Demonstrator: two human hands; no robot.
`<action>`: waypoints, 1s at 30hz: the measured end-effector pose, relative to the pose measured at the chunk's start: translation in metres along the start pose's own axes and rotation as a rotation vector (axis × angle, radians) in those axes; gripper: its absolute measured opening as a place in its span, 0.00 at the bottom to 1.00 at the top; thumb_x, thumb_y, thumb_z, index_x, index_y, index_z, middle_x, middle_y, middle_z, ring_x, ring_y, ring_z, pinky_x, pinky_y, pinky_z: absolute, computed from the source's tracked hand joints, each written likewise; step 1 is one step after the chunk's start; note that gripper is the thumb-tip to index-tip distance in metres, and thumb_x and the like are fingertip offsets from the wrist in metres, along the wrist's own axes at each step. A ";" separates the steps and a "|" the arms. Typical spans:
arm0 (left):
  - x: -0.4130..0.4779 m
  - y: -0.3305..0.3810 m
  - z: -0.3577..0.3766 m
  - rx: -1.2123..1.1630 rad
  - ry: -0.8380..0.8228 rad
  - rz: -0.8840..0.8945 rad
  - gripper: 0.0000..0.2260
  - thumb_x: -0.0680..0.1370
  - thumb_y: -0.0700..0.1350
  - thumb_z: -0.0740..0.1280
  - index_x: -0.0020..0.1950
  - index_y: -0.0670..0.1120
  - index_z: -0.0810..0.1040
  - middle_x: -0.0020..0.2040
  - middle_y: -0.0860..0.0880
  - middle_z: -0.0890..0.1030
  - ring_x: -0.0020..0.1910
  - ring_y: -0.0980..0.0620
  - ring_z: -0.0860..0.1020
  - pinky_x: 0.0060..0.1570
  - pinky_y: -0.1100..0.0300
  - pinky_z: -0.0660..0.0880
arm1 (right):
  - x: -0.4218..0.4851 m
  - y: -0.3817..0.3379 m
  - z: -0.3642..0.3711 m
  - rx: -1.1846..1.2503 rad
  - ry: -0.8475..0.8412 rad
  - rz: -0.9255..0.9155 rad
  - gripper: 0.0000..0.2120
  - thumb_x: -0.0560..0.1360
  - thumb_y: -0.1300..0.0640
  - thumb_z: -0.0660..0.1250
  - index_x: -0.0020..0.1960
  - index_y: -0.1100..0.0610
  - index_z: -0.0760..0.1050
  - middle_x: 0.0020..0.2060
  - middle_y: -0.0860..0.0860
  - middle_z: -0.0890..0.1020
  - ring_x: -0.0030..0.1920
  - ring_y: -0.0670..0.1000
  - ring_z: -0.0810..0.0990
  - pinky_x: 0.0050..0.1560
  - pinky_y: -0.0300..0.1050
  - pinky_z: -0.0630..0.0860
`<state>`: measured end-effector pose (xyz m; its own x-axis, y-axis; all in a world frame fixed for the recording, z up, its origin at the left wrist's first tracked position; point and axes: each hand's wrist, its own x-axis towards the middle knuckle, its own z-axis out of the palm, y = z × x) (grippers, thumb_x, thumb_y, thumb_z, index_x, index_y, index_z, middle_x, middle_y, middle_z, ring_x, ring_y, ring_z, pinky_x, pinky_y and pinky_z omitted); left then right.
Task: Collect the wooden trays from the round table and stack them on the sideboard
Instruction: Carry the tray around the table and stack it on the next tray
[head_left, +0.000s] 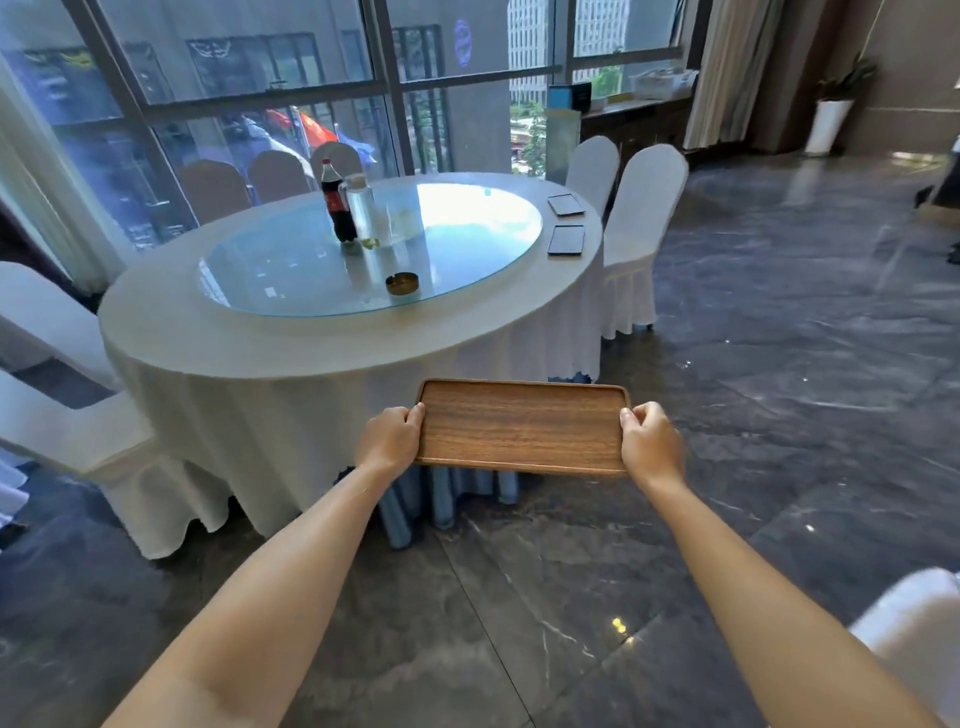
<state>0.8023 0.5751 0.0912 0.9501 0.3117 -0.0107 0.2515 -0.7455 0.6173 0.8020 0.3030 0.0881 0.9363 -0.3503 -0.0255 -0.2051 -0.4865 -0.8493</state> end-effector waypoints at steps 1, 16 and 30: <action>0.019 0.006 0.004 0.008 -0.013 0.008 0.22 0.82 0.52 0.52 0.29 0.47 0.67 0.36 0.45 0.75 0.39 0.45 0.73 0.41 0.56 0.68 | 0.016 -0.001 0.006 0.003 0.009 0.010 0.14 0.81 0.54 0.55 0.58 0.63 0.71 0.53 0.61 0.80 0.46 0.55 0.71 0.45 0.45 0.64; 0.322 0.101 0.144 0.083 -0.187 0.098 0.21 0.82 0.49 0.53 0.44 0.37 0.79 0.52 0.35 0.81 0.52 0.38 0.78 0.49 0.52 0.70 | 0.309 0.002 0.073 -0.029 0.150 0.186 0.14 0.80 0.55 0.56 0.57 0.64 0.72 0.55 0.62 0.80 0.57 0.63 0.76 0.50 0.50 0.69; 0.541 0.251 0.292 0.072 -0.320 0.076 0.25 0.81 0.54 0.52 0.26 0.46 0.67 0.37 0.42 0.75 0.39 0.45 0.72 0.40 0.57 0.64 | 0.593 0.023 0.041 -0.134 0.159 0.202 0.15 0.81 0.55 0.54 0.57 0.65 0.71 0.53 0.63 0.80 0.55 0.62 0.76 0.46 0.47 0.65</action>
<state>1.4334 0.3845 0.0108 0.9736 0.0611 -0.2199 0.1788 -0.8029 0.5687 1.3646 0.1167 0.0323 0.8184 -0.5668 -0.0949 -0.4285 -0.4919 -0.7579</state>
